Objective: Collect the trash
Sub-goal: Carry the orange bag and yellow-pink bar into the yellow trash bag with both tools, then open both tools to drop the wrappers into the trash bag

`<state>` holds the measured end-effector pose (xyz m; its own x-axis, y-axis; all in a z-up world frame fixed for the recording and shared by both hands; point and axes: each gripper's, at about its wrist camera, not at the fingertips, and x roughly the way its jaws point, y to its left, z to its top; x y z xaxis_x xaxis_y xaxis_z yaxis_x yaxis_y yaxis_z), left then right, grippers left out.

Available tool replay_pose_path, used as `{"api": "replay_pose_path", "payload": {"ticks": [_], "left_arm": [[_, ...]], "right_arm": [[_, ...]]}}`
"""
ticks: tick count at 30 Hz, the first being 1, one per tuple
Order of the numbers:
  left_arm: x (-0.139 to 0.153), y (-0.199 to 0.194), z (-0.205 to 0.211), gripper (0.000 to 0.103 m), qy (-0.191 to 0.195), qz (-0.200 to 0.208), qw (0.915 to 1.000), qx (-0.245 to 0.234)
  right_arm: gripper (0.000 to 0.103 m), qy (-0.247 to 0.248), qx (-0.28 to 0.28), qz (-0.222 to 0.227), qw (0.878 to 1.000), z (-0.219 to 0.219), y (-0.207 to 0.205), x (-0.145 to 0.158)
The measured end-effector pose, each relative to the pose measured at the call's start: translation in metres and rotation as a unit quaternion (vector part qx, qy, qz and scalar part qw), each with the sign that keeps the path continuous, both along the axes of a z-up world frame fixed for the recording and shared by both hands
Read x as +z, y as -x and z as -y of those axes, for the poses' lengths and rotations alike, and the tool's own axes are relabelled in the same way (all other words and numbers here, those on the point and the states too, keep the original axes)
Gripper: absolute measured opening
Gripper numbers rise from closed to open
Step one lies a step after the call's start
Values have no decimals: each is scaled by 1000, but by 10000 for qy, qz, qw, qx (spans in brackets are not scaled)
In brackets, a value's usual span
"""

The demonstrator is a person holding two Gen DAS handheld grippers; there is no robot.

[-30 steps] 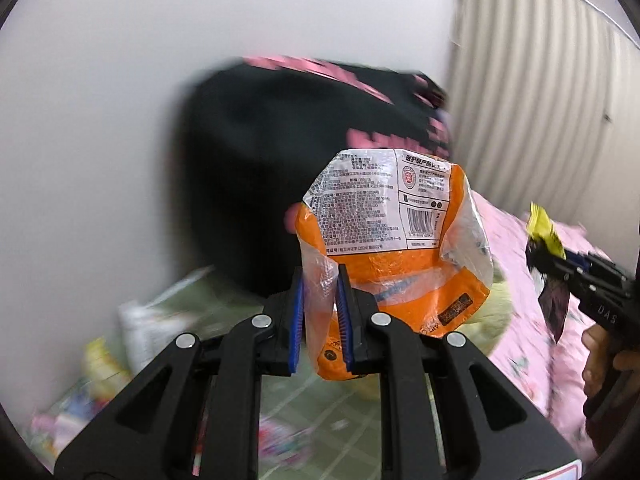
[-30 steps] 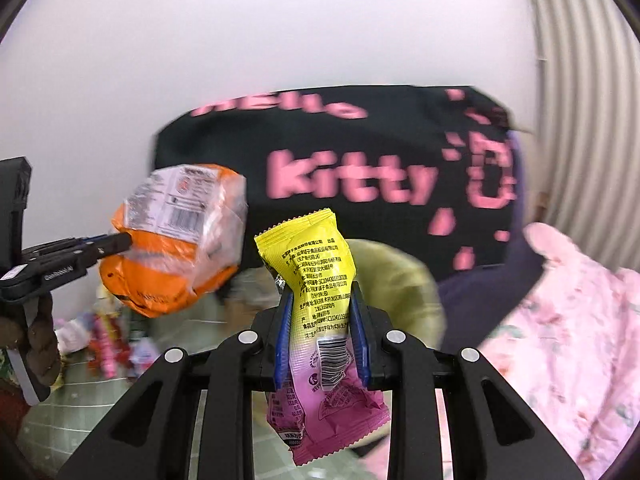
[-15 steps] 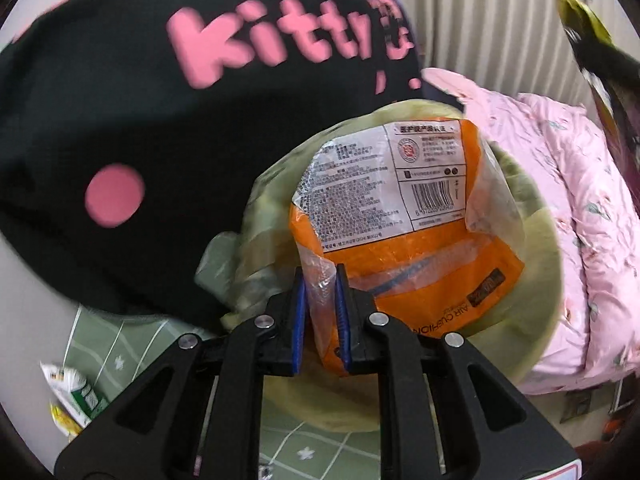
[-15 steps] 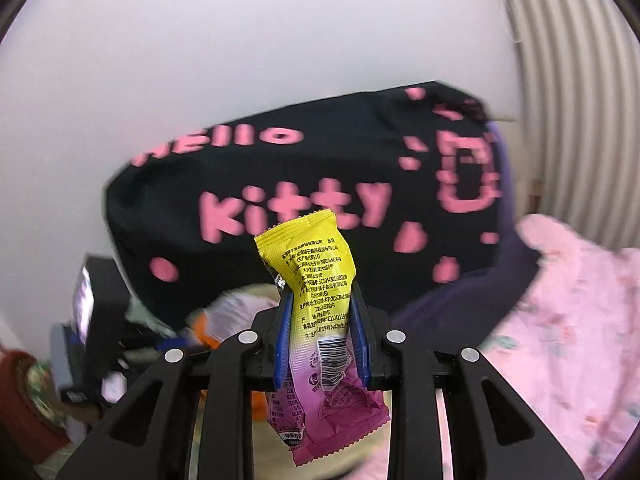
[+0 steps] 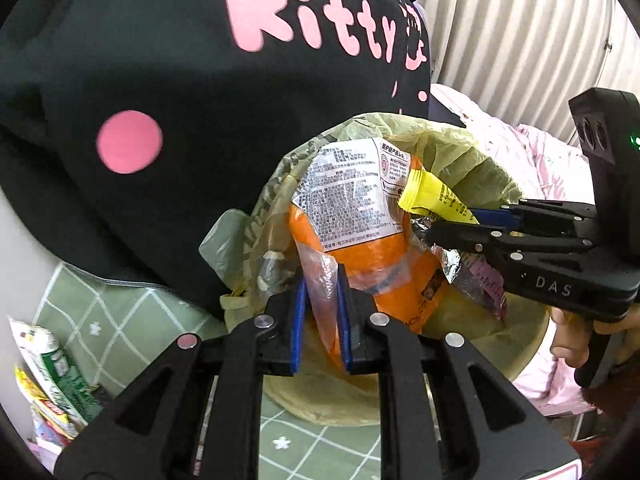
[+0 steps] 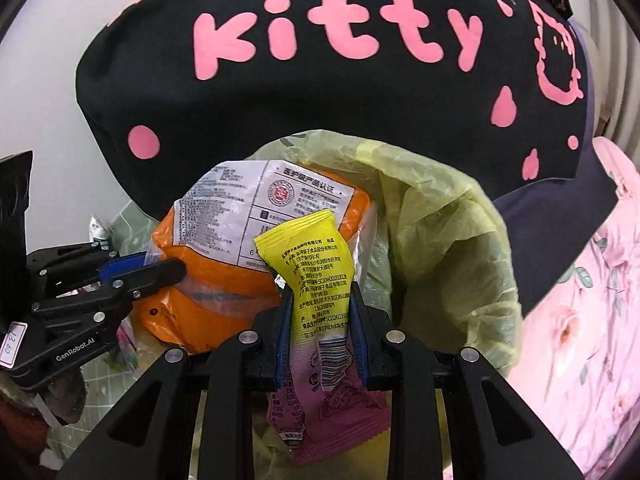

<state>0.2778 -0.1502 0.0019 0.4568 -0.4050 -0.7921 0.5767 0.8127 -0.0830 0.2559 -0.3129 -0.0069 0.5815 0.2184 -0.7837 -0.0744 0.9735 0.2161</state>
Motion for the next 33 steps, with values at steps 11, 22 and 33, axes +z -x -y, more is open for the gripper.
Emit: {"api": "replay_pose_path", "payload": {"ticks": [11,22,33], "left_arm": [[-14,-1,40,13,-236,-119,9990,-366],[-8,-24,16,13,-197,-125,9997,-25],[-2,-19,-10,18,596,-509,9969,-59]], "right_arm": [[25,173,-159,345,9991,16,11,6],[25,143,-85,544,9984,-9,-8,2],[32,63,-401,369,9985,2,0,13]]}}
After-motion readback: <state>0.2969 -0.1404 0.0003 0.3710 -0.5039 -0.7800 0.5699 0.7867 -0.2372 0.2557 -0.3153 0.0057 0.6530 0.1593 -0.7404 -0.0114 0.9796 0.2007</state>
